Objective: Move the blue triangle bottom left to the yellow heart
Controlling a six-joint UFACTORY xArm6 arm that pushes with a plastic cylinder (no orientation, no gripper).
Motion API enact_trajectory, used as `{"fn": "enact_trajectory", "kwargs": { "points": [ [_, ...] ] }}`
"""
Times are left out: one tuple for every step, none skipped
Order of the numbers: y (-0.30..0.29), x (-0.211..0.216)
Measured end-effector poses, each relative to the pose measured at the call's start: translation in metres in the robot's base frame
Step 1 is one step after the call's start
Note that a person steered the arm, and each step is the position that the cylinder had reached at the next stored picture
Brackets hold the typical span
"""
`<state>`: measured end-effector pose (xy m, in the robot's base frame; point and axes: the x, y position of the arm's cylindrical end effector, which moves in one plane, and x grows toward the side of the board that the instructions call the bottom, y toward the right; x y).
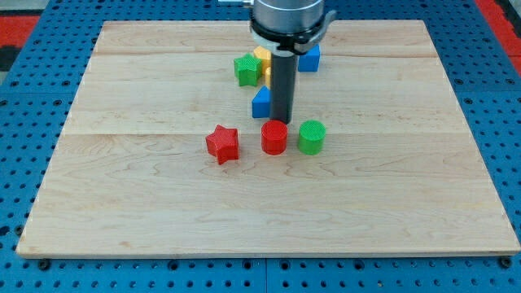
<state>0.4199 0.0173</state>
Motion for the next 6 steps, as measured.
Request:
{"fn": "enact_trajectory", "kwargs": {
  "points": [
    [-0.004, -0.002],
    [-0.004, -0.018],
    [-0.004, -0.028],
    [-0.009, -0.028],
    [-0.025, -0.028],
    [-0.04, -0.028]
  ]
}}
